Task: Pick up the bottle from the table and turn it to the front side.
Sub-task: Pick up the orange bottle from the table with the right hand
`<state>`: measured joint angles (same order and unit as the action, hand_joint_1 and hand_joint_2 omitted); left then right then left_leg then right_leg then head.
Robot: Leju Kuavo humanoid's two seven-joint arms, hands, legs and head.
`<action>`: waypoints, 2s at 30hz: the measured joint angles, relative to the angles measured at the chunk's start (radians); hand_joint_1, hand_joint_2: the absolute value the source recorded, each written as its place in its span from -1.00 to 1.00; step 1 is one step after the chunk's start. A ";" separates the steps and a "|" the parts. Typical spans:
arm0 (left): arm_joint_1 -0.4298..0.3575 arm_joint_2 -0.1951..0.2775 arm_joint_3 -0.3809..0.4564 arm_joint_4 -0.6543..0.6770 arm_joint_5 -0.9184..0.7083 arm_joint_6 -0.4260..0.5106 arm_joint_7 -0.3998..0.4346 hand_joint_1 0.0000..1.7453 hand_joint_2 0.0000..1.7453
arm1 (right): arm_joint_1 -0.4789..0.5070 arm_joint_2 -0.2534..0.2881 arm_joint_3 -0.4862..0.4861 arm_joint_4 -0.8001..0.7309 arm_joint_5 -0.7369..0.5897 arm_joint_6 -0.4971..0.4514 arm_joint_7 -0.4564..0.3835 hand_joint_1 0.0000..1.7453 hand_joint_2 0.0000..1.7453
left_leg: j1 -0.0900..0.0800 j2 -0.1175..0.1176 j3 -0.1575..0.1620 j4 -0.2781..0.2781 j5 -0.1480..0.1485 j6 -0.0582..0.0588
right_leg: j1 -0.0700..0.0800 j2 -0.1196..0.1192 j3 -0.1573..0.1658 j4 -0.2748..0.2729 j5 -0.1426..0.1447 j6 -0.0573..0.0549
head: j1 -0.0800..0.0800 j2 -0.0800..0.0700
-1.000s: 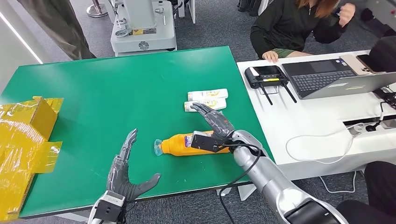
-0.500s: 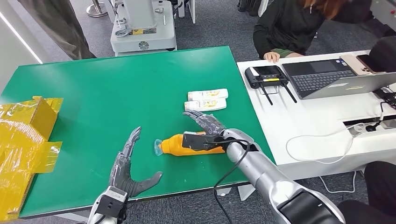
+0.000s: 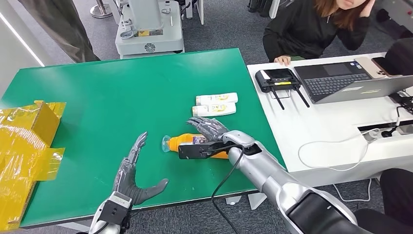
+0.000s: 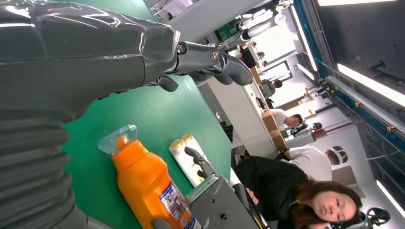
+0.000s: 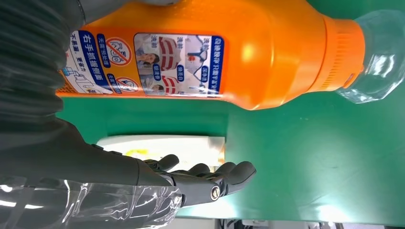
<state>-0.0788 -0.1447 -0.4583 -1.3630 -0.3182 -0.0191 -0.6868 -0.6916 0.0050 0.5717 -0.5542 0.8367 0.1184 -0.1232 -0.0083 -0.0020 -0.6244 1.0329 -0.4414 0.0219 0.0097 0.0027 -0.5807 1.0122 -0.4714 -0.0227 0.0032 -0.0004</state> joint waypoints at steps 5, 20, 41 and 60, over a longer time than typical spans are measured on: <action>0.010 -0.001 0.004 0.000 -0.004 0.000 -0.004 -1.00 1.00 | -0.005 0.000 0.019 0.004 -0.005 -0.001 -0.002 -1.00 1.00 | 0.000 0.000 0.000 0.000 0.000 0.000 | 0.000 0.000 0.000 0.000 0.000 0.000 | 0.000 0.000; 0.043 0.010 0.041 0.001 -0.014 0.032 -0.010 -1.00 1.00 | 0.171 -0.058 0.049 -0.200 -0.009 -0.031 0.075 -1.00 1.00 | 0.000 -0.001 0.000 0.000 0.000 0.000 | 0.000 0.000 0.000 0.000 -0.001 0.000 | 0.000 0.000; 0.034 -0.028 0.091 0.007 -0.045 -0.019 0.008 -1.00 1.00 | 0.372 -0.115 -0.117 -0.446 0.227 -0.072 0.256 -1.00 1.00 | 0.000 -0.001 0.000 0.000 0.000 0.000 | 0.000 -0.001 0.000 -0.001 0.000 0.000 | 0.000 0.000; 0.029 -0.028 0.109 0.025 -0.032 -0.015 -0.009 -1.00 1.00 | 0.239 -0.108 -0.162 -0.169 0.149 -0.066 0.090 1.00 1.00 | 0.000 0.003 0.007 0.000 0.000 0.000 | 0.000 0.002 0.006 -0.001 0.000 0.000 | 0.000 0.000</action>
<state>-0.0502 -0.1727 -0.3494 -1.3378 -0.3500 -0.0344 -0.6962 -0.4527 -0.1027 0.4100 -0.7235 0.9859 0.0526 -0.0330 -0.0082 0.0008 -0.6171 1.0326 -0.4418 0.0220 0.0098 0.0052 -0.5743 1.0114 -0.4713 -0.0226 0.0033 -0.0004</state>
